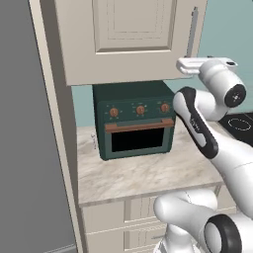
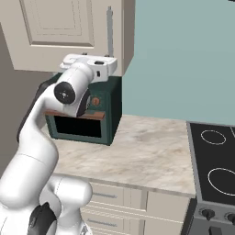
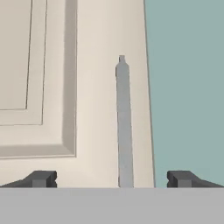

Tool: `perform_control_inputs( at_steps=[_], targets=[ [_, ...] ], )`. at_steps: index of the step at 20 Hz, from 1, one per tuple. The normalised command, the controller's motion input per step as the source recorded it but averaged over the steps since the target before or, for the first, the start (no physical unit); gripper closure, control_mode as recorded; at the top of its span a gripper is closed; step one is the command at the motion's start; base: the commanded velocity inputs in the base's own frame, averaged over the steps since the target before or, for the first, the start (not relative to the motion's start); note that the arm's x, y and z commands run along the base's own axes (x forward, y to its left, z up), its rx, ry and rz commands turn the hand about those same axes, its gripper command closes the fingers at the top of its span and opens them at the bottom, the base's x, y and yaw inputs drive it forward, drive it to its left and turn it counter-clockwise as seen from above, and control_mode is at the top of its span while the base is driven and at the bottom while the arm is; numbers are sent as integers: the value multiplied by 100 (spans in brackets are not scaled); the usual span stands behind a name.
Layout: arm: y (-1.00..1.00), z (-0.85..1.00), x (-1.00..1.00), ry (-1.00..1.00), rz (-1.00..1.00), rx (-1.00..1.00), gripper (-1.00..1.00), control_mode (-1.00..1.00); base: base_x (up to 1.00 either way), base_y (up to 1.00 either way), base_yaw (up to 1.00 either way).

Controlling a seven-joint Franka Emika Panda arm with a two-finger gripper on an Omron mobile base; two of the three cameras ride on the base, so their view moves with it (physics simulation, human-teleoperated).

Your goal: Pick the sponge and spray from the cabinet and place them on the counter.

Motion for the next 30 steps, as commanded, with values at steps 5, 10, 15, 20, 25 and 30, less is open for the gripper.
perform_control_inputs(
  at_steps=[5, 10, 15, 20, 25, 30],
  targets=[
    [-20, 2, 9, 0, 0, 4, -100, -100, 0, 0, 0],
    [-10, 0, 20, 0, 0, 2, -100, -100, 0, 0, 0],
    [0, 0, 36, -3, 0, 0, -100, -100, 0, 0, 0],
    [0, 0, 10, -12, 0, 0, -100, -100, 0, 0, 0],
    [0, 0, 4, -15, 0, 0, -100, -100, 0, 0, 0],
    [-10, 1, 11, -3, 0, 2, -100, -100, 0, 0, 0]
  ],
)
